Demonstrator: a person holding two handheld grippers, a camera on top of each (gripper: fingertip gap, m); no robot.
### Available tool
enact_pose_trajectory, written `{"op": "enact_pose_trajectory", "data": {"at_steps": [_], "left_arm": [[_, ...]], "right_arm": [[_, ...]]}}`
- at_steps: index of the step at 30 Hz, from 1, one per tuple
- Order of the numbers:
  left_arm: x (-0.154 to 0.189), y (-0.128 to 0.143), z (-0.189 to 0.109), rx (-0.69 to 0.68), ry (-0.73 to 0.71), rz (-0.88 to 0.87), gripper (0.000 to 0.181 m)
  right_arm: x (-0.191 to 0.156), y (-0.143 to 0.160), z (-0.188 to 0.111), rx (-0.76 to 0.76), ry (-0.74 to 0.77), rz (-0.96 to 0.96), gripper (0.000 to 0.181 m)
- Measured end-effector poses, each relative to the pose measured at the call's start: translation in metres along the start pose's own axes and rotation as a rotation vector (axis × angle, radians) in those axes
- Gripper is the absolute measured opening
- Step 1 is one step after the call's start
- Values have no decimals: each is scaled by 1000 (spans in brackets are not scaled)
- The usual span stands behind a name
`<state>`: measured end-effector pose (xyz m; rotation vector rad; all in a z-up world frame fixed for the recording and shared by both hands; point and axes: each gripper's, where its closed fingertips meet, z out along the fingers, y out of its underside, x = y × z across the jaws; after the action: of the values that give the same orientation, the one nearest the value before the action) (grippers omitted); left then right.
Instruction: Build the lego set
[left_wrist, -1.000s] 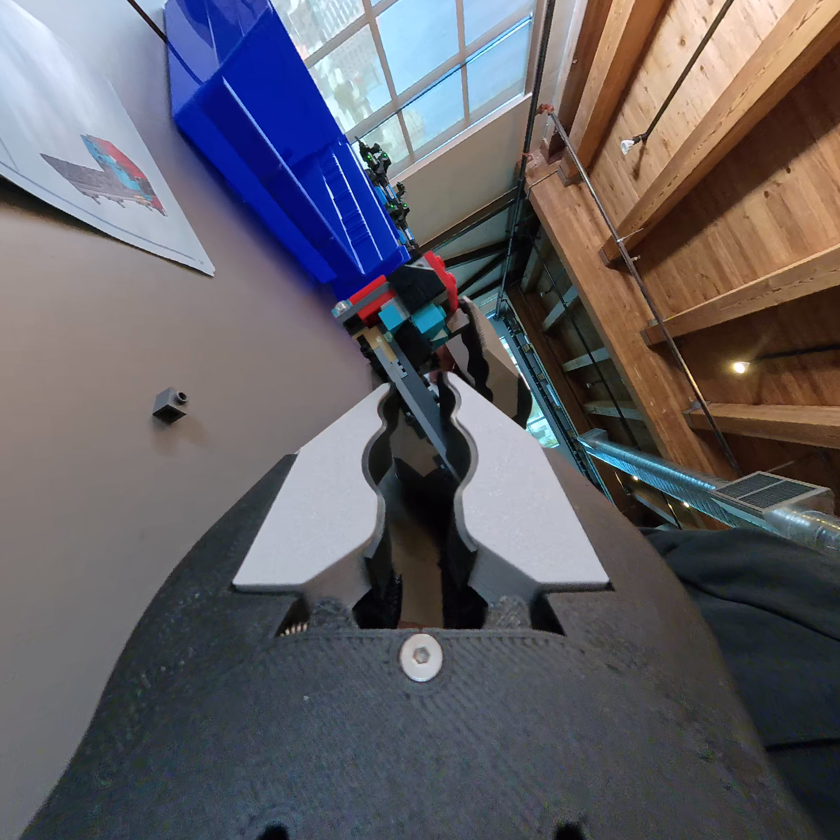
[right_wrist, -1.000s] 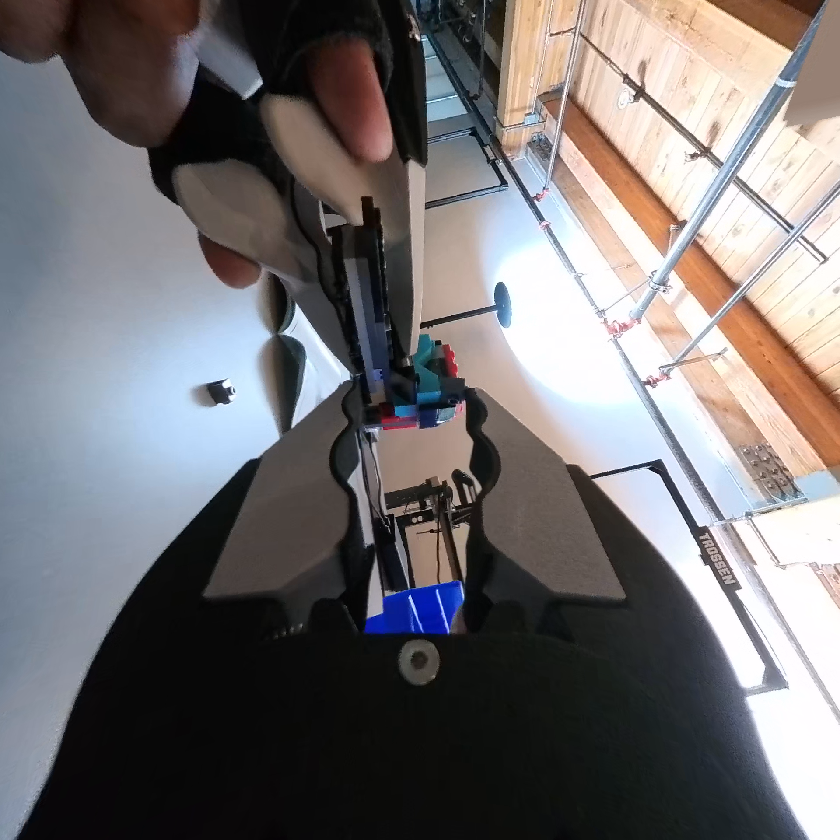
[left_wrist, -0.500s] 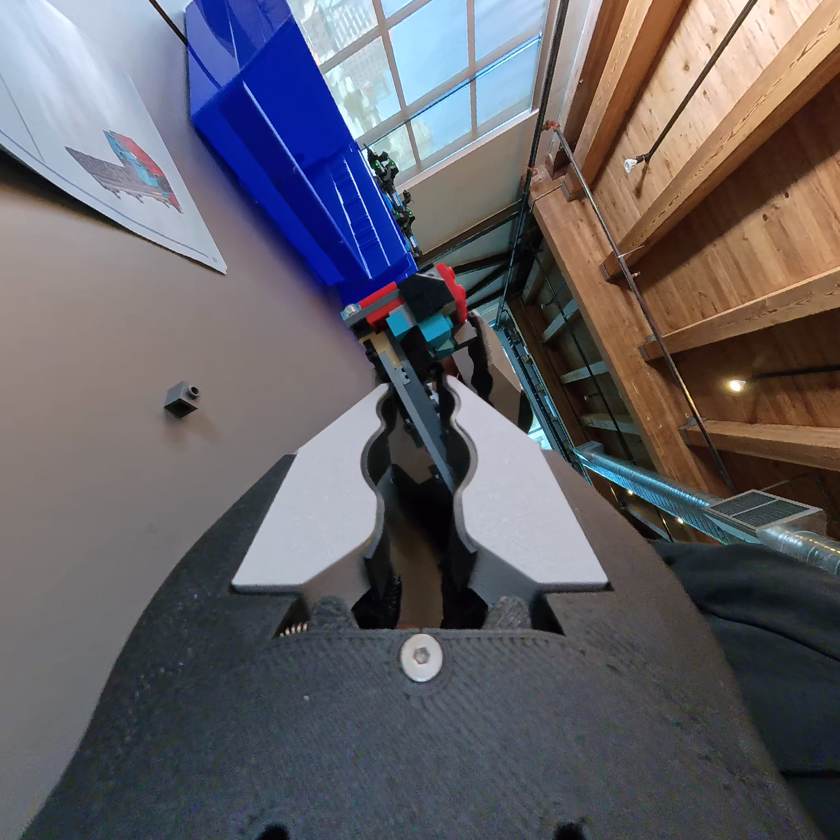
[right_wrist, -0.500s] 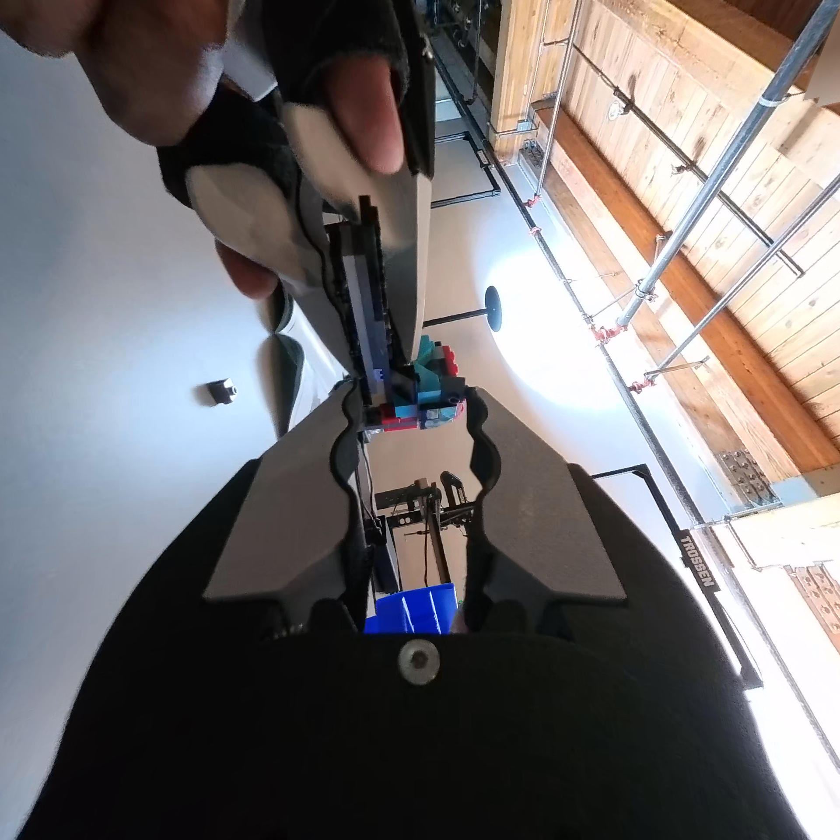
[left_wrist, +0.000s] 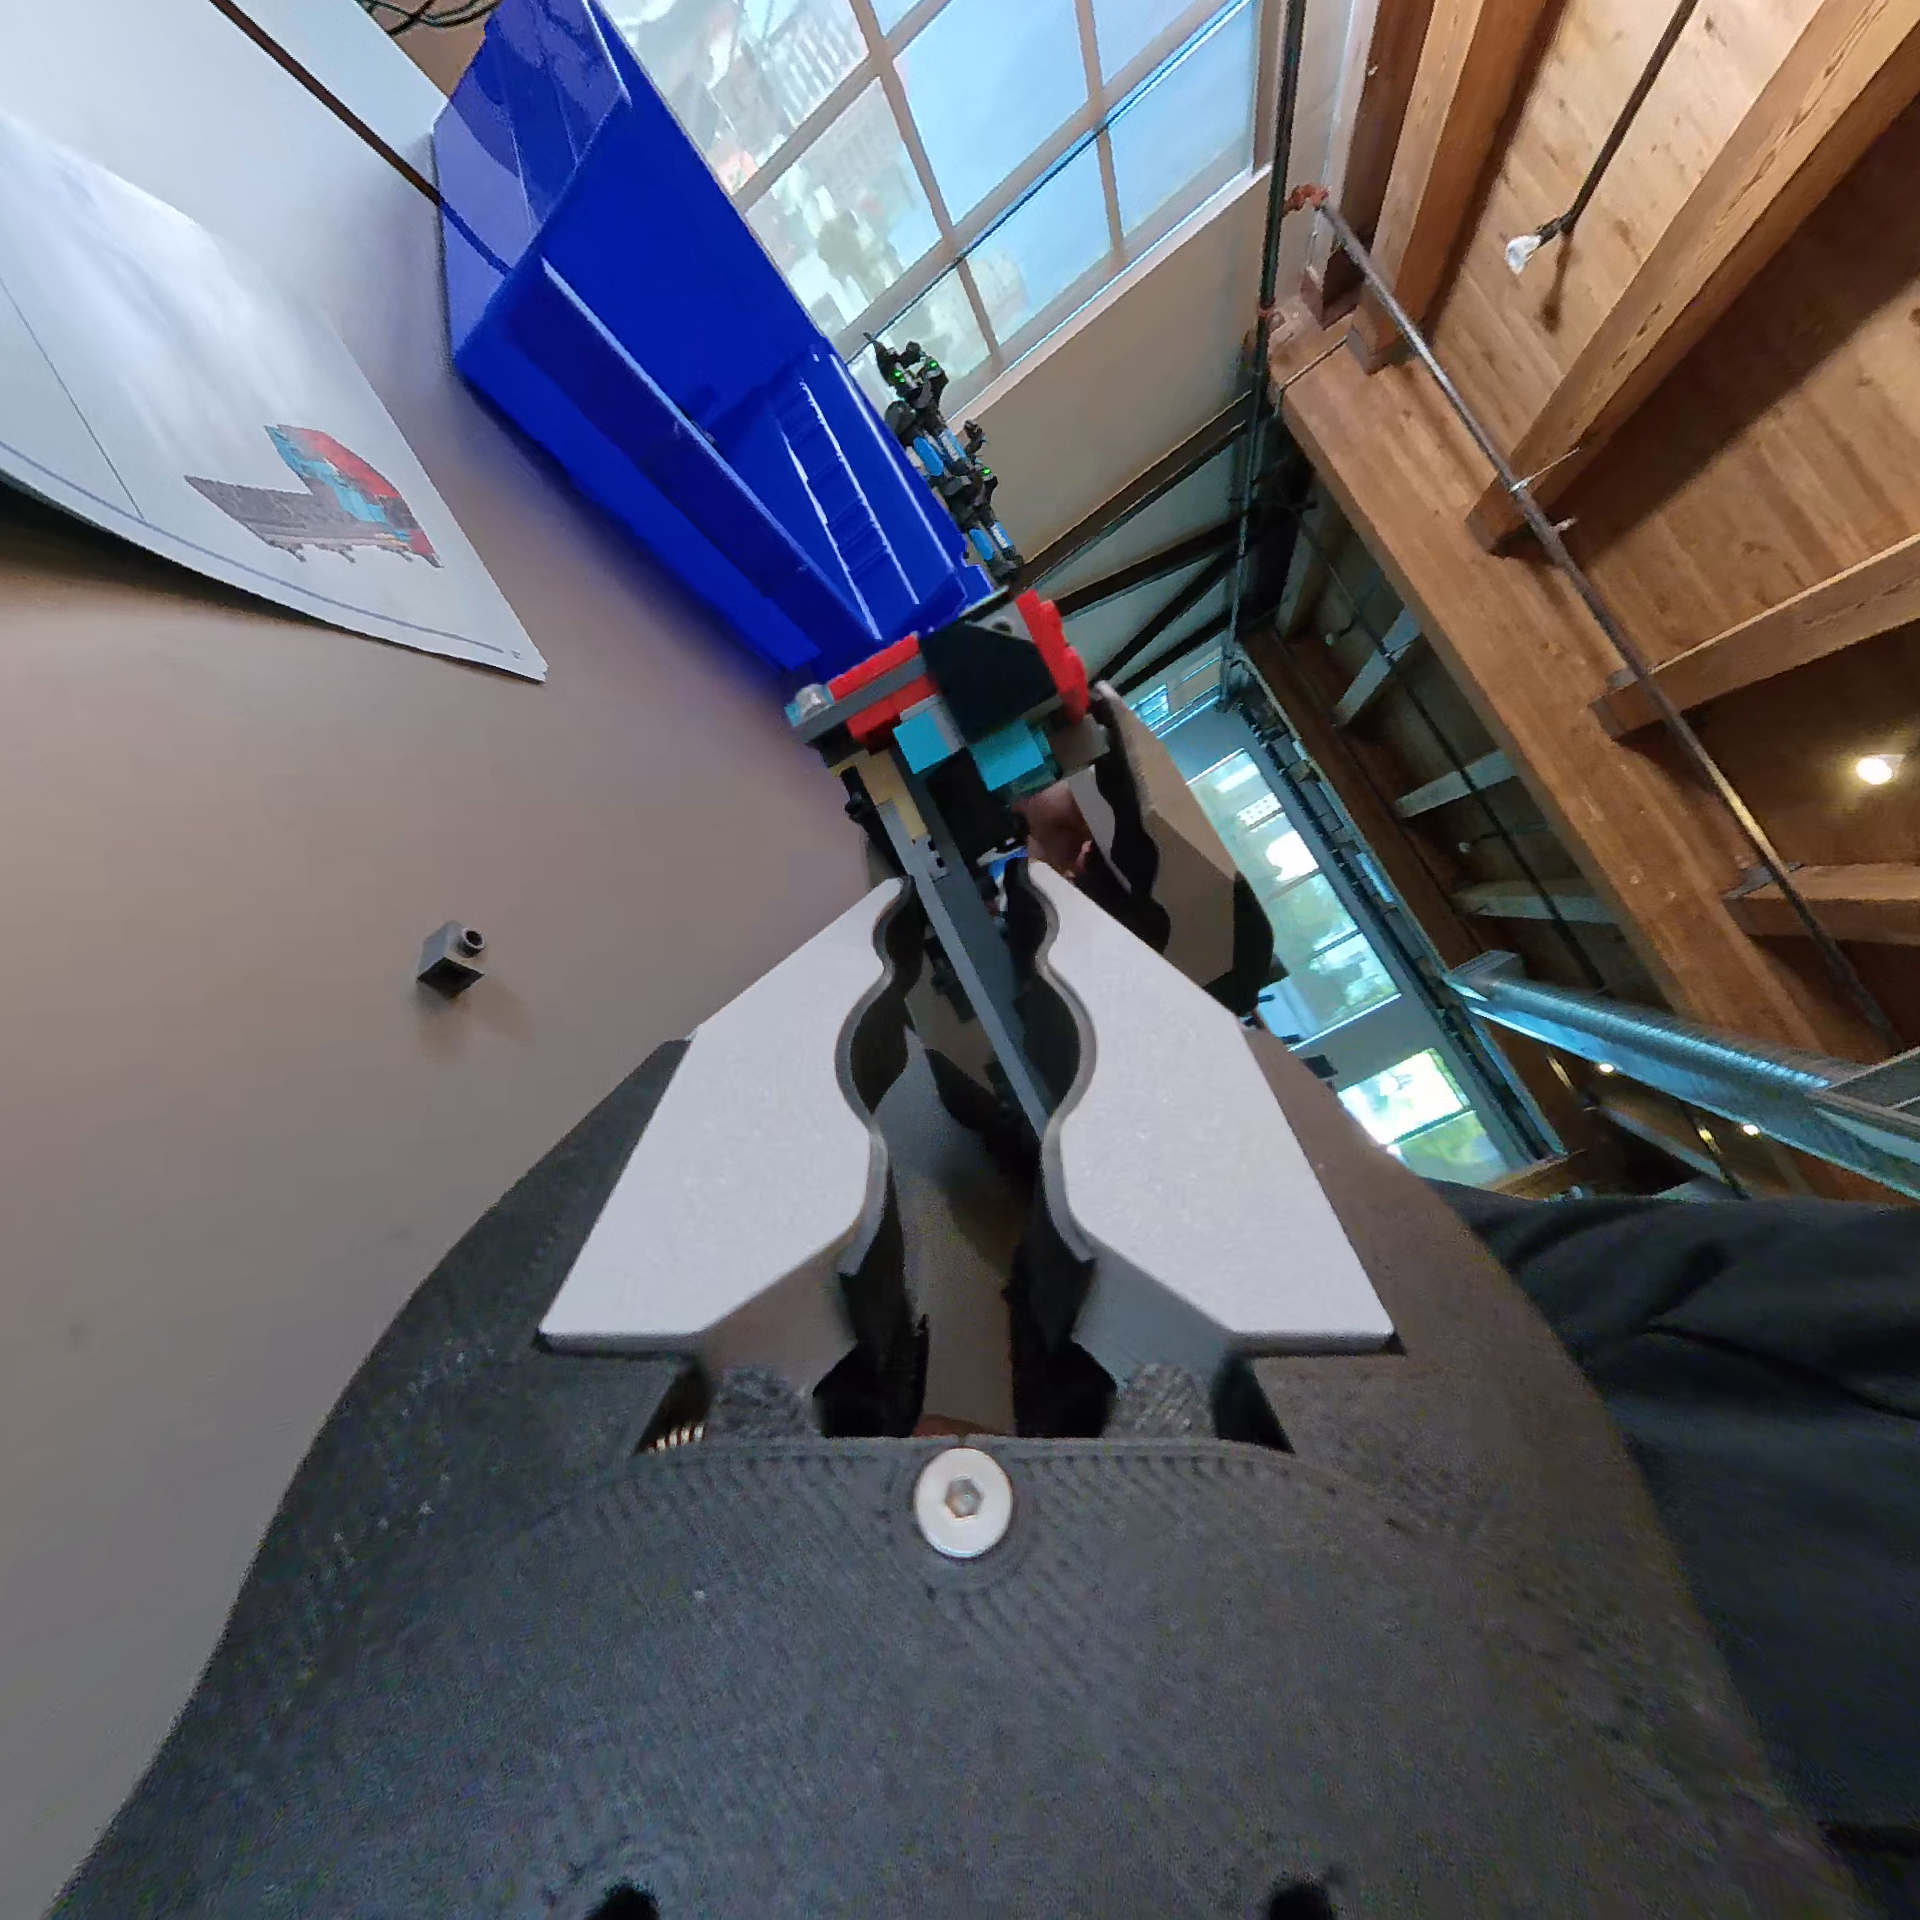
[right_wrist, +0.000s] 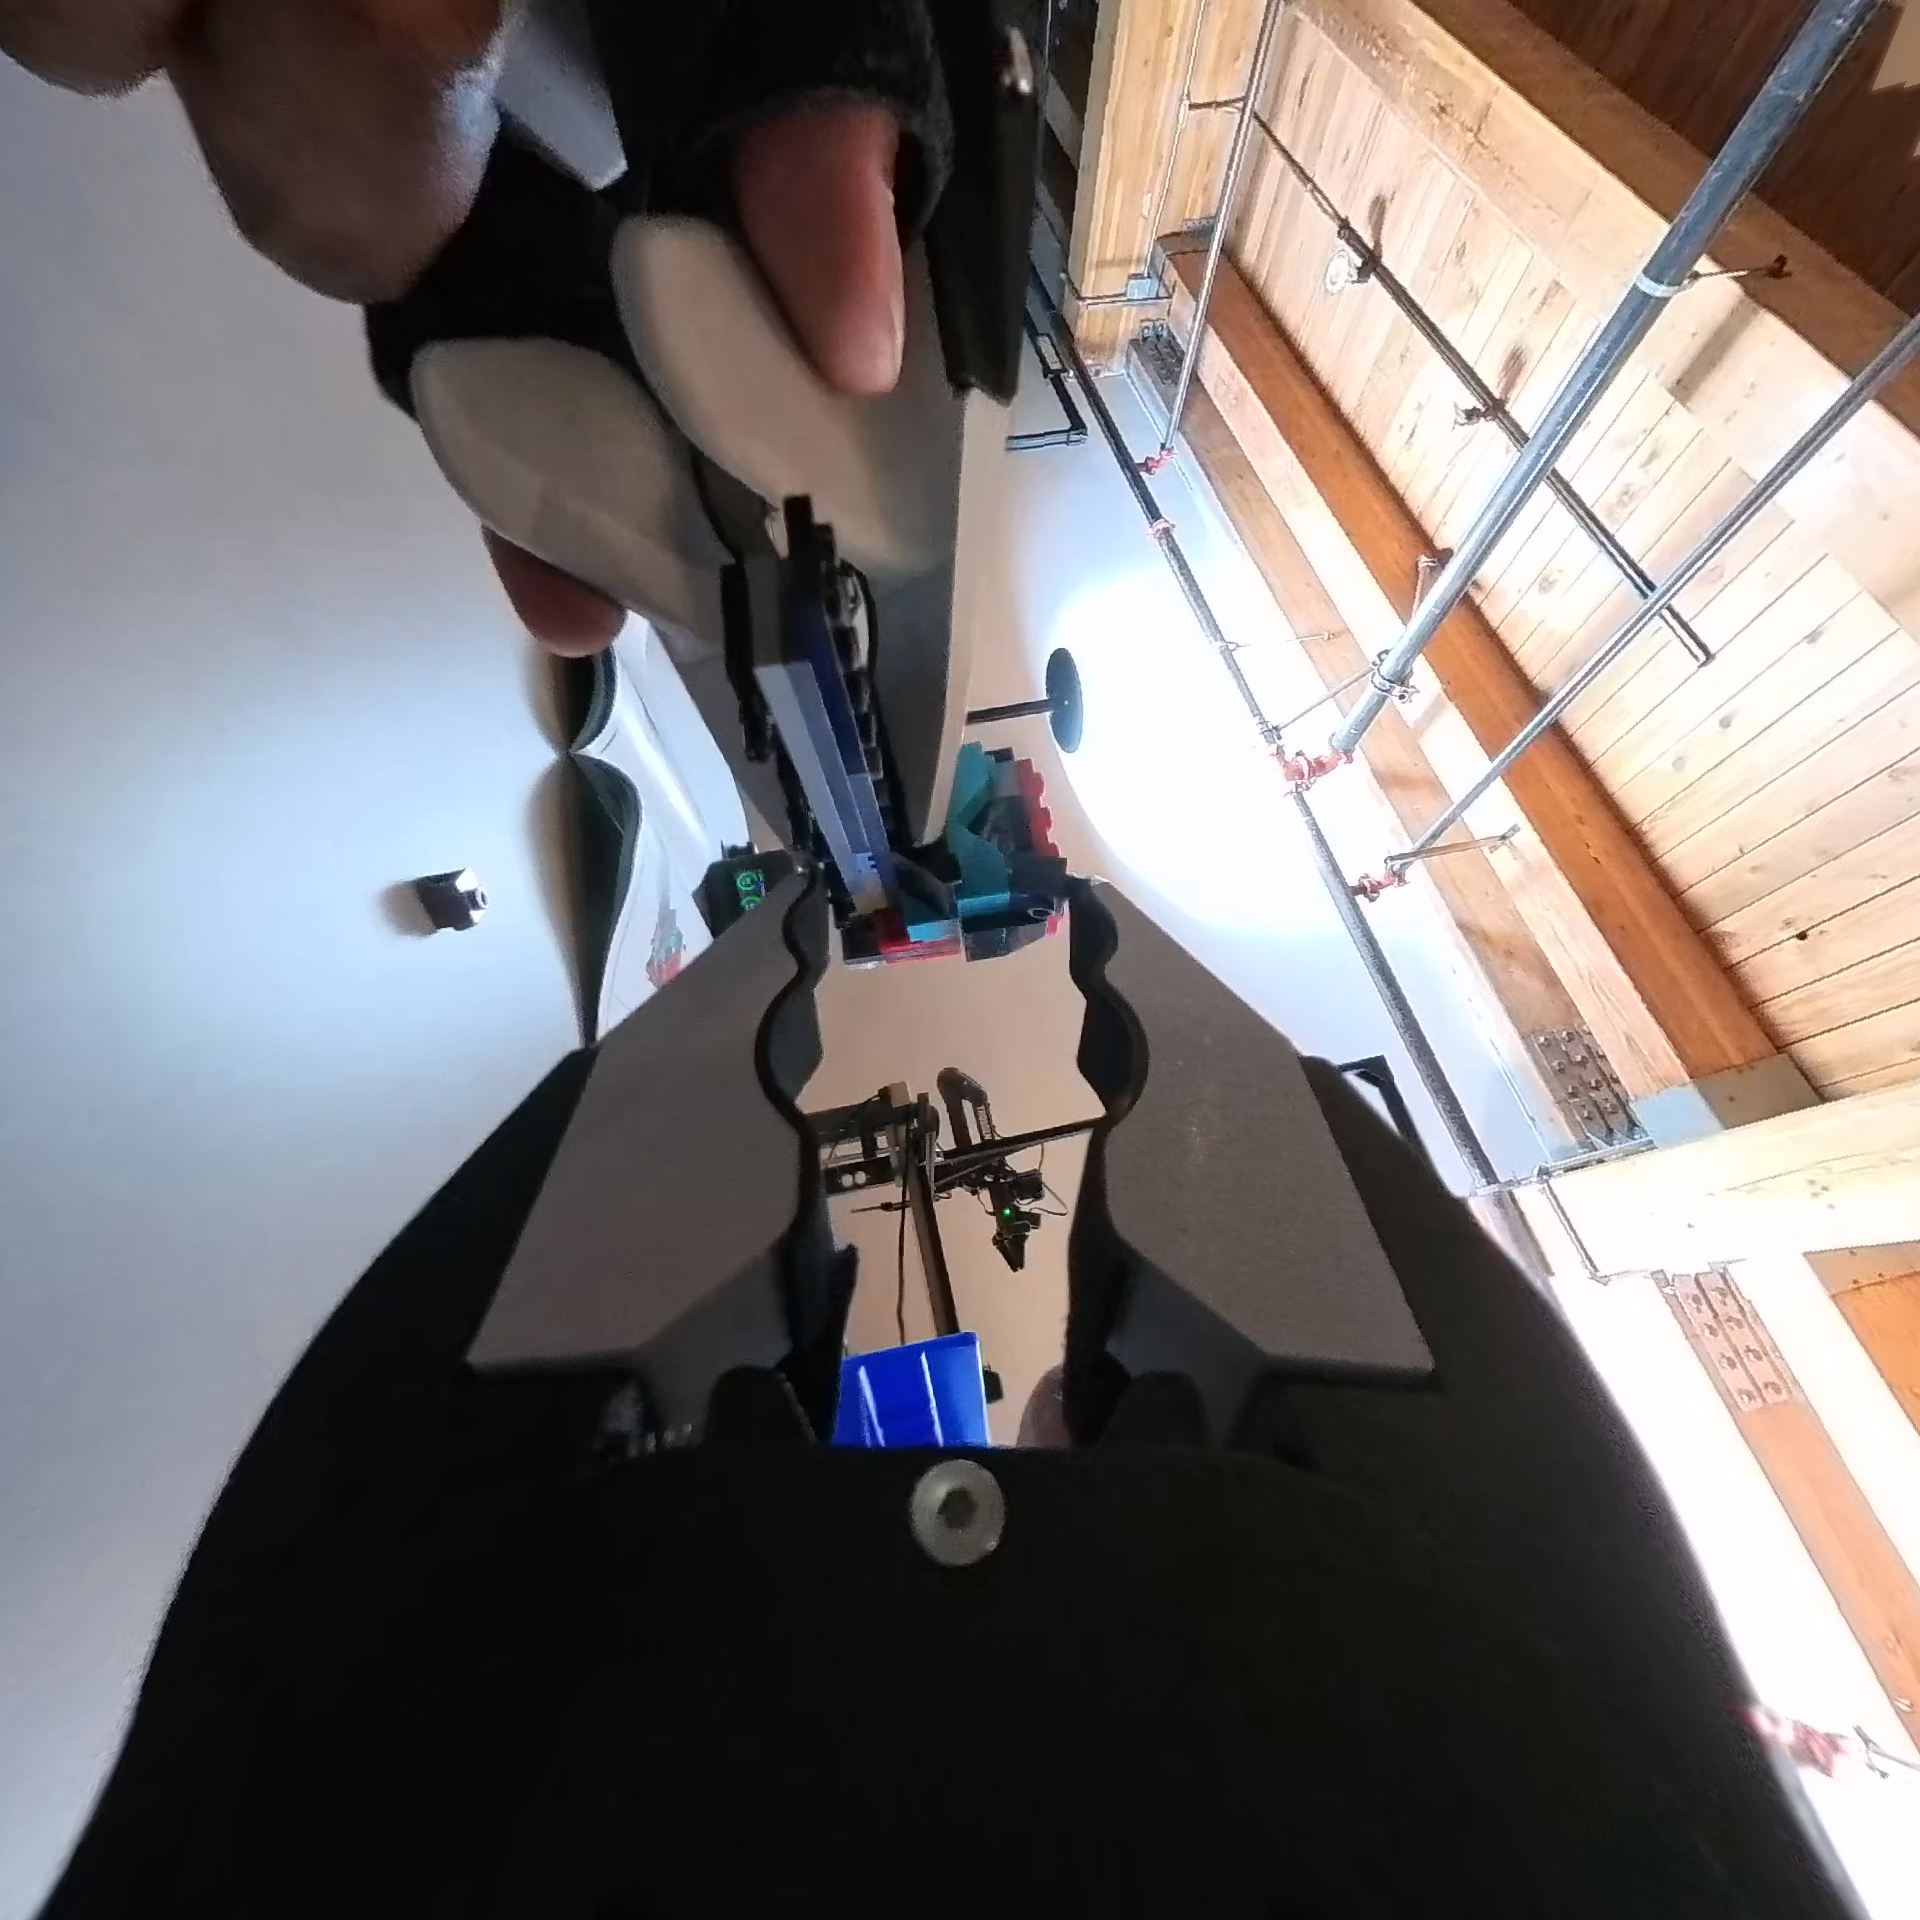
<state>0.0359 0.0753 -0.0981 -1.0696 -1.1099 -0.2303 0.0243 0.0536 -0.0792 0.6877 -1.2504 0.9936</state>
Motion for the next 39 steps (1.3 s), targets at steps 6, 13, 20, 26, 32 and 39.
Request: {"op": "enact_pose_trajectory", "data": {"at_steps": [6,13,20,26,32,39], "left_arm": [[-4,4,3,-27,-63,71,16],[-9,6,5,-45,-109,82,16],[-19,13,4,-73,-166,38,15],[-17,10,2,-48,-121,-24,15],[-17,8,1,-36,-107,-51,15],[-17,6,1,-24,-102,-69,14]], "right_arm": [[-2,2,0,-10,-9,-65,47],[-6,3,1,-17,-33,-113,47],[-20,3,0,-17,-75,-99,47],[-18,4,1,-21,-53,-73,48],[-18,5,0,-28,-50,-73,48],[-17,5,0,-31,-43,-85,48]]}}
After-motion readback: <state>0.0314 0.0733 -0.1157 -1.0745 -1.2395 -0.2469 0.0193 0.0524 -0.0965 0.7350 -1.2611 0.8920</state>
